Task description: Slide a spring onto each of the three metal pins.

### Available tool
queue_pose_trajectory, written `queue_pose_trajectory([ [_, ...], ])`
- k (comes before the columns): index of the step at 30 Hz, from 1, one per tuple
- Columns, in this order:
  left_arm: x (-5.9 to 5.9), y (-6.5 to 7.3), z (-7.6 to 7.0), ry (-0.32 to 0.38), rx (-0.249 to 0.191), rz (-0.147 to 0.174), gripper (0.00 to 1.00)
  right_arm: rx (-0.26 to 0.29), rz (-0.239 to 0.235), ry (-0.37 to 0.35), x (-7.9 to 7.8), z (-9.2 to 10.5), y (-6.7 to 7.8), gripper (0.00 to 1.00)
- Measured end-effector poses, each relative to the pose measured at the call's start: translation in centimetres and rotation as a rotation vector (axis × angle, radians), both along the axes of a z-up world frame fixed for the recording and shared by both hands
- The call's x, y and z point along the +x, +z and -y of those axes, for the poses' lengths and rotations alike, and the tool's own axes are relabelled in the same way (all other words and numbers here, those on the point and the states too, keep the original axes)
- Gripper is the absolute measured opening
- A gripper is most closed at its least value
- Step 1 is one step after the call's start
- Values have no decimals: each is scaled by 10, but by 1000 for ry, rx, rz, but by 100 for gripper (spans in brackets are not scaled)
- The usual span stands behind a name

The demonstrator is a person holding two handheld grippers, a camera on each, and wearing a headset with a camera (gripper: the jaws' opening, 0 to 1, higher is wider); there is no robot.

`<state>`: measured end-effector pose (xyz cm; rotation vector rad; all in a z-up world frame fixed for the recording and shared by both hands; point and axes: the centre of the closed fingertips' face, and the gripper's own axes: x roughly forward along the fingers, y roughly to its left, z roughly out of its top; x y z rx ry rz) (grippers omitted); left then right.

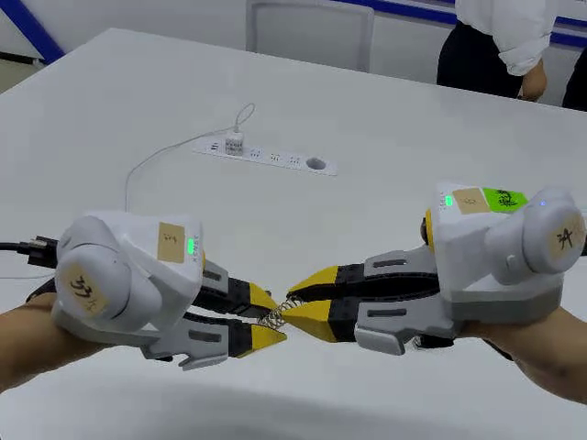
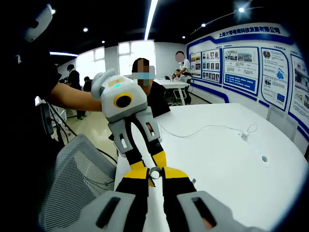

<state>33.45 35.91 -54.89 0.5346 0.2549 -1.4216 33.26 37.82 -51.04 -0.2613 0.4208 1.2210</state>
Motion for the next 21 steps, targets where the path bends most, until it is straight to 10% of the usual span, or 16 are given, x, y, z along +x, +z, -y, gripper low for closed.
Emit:
queue_pose_trajectory([
  [21, 10, 4, -11, 79, -46, -40, 11, -41, 12, -48, 12, -11, 3, 10],
])
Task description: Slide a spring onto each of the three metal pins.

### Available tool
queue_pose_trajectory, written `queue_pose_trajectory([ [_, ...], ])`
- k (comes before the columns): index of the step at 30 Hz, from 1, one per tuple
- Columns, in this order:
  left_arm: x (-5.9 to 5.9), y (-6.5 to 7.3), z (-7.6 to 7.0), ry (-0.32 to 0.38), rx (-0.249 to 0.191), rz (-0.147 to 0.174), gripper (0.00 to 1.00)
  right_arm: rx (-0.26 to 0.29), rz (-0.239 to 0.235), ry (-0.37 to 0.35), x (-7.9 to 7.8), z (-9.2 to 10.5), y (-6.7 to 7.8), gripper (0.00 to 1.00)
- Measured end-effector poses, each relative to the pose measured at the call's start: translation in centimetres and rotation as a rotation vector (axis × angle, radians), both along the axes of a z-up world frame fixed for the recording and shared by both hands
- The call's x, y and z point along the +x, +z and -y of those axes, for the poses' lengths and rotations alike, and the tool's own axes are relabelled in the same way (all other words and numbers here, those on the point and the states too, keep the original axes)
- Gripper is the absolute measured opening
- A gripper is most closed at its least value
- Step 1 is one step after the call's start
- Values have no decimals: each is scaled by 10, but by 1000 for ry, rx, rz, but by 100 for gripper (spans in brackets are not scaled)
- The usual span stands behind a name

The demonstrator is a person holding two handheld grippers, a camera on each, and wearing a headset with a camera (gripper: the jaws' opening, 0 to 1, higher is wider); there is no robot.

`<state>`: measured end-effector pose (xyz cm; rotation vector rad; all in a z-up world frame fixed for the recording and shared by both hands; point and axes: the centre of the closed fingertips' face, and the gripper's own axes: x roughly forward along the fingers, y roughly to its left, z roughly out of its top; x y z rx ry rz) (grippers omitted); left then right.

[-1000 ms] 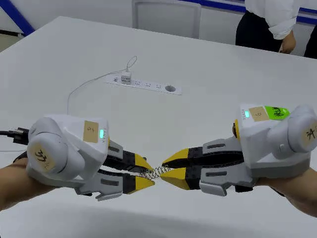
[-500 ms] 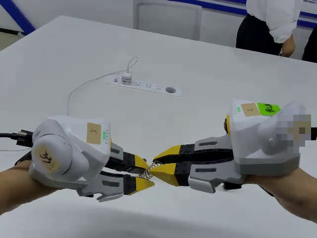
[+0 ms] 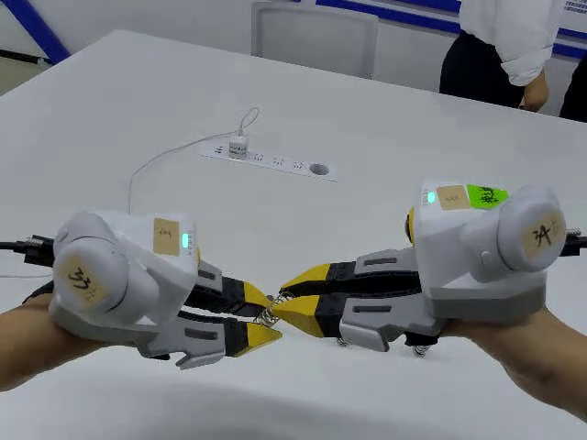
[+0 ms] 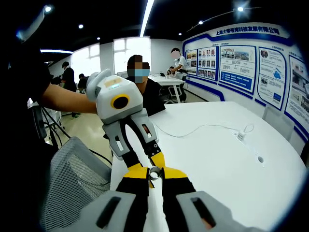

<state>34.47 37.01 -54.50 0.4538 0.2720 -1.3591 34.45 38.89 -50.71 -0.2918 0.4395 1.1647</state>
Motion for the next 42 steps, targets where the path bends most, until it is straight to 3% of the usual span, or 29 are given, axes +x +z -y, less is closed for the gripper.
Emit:
queue_pose_trajectory([
  [3, 4, -2, -4, 20, 6, -5, 15, 5, 7, -7, 4, 0, 2, 10],
  [7, 6, -7, -10, 30, 12, -13, 32, -2, 10, -20, 9, 2, 0, 10],
  [12, 12, -13, -21, 75, 11, -29, 40, 4, 13, -37, 15, 3, 1, 10],
  [20, 26, -15, -36, 167, -15, -39, 64, -32, 21, -80, 37, 12, -5, 10],
  [29, 35, -21, -49, 232, -34, -62, 75, -99, 20, -110, 61, 18, -24, 10],
  [33, 34, -25, -53, 240, -44, -86, 80, -123, 10, -124, 70, 20, -35, 10],
  [38, 35, -33, -60, 256, -35, -107, 84, -137, -12, -125, 76, 18, -45, 10],
  [42, 36, -32, -65, 272, -65, -130, 88, -152, -29, -125, 78, 15, -53, 10],
])
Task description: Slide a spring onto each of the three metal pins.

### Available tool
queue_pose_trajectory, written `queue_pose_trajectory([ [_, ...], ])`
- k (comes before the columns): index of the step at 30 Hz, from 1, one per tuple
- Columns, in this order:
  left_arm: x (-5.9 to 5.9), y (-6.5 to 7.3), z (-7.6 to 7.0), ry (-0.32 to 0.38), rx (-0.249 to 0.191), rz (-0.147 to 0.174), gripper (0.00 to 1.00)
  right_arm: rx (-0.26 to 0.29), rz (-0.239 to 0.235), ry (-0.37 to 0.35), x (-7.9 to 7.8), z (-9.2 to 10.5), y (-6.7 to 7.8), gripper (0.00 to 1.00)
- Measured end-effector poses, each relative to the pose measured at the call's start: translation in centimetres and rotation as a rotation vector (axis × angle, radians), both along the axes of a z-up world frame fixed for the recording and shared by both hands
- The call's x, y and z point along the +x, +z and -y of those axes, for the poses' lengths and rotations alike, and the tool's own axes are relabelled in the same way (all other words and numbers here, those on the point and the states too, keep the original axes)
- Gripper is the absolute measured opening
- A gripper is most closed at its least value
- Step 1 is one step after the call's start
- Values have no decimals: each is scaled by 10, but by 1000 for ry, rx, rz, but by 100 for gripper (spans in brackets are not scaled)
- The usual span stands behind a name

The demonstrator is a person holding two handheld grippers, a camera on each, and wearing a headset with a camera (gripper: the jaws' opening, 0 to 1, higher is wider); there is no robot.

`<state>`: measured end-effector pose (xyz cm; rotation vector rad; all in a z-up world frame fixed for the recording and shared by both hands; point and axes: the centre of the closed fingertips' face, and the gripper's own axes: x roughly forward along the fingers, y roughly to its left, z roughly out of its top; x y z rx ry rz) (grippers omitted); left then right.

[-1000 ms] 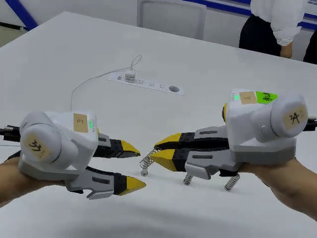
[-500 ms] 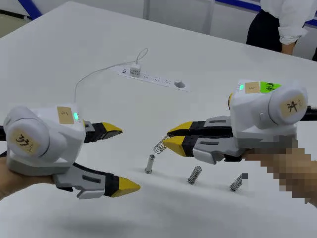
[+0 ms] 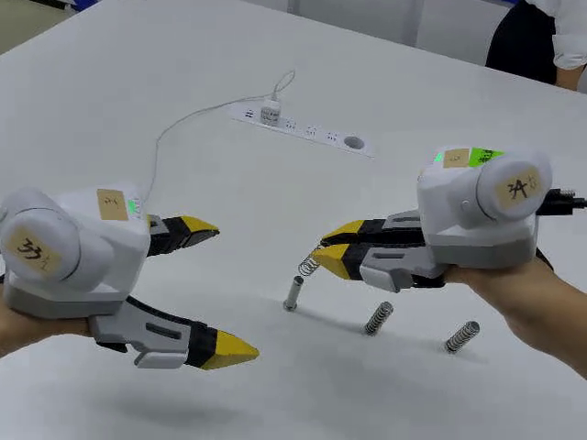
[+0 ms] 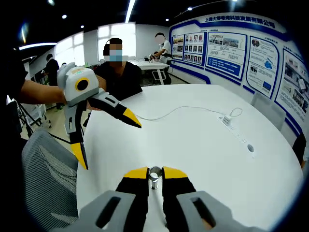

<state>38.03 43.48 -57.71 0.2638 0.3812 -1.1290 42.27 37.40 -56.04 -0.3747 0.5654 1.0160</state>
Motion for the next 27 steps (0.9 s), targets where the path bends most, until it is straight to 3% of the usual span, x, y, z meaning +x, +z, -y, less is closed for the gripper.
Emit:
queue_pose_trajectory([
  [14, 9, -3, -12, 62, -4, -13, 100, -46, -47, 3, 4, -1, -19, 10],
  [22, 10, -5, -15, 76, 0, -17, 100, -73, -60, 9, 4, -4, -26, 10],
  [27, 11, -11, -17, 80, 11, -26, 100, -124, -53, 31, 2, -6, -33, 10],
])
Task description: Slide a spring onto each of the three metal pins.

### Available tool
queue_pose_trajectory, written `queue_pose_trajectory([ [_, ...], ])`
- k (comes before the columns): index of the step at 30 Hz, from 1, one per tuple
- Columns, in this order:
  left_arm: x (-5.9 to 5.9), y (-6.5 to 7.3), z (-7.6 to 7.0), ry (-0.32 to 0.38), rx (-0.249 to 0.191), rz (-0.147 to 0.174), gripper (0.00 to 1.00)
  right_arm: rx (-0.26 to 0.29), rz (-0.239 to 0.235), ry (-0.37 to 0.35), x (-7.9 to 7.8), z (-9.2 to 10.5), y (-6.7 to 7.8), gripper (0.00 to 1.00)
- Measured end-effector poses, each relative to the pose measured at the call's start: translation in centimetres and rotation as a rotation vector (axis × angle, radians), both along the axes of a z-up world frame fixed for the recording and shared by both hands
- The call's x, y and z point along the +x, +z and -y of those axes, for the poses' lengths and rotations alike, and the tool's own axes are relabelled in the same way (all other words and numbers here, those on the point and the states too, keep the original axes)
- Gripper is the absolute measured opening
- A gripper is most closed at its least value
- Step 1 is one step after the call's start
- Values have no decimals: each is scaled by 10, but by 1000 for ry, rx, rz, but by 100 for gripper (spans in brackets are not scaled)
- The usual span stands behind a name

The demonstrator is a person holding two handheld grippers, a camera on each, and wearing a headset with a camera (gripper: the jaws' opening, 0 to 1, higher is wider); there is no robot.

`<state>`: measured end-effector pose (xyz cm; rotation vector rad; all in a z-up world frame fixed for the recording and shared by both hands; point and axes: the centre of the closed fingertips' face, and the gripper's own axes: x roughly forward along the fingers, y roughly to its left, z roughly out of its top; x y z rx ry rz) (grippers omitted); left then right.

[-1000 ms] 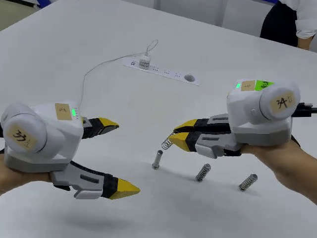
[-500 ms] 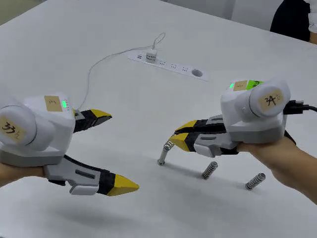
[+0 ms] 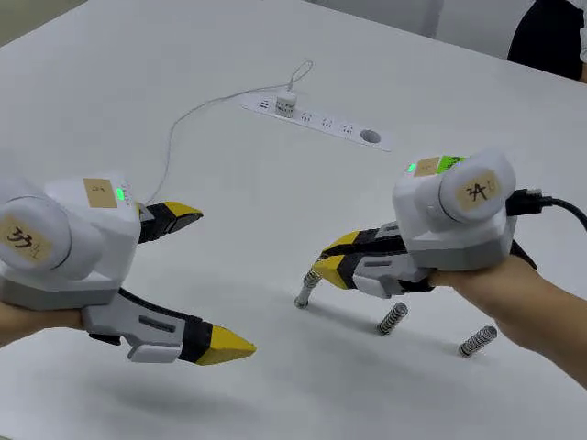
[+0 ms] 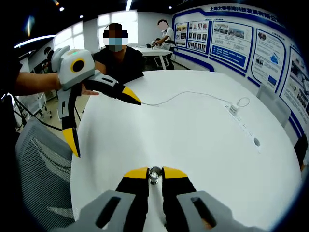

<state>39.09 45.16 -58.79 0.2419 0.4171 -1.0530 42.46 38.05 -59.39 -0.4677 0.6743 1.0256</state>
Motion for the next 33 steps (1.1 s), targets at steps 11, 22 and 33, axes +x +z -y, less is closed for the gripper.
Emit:
queue_pose_trajectory([
  [11, 4, 6, -1, 15, -26, 6, 100, -47, -9, 29, 1, -2, -14, 10],
  [22, 7, 10, -1, 24, -37, 4, 100, -75, -32, 40, 3, -6, -29, 10],
  [33, 18, 22, -8, 59, -78, 11, 99, -105, -41, 48, 0, -6, -41, 10],
])
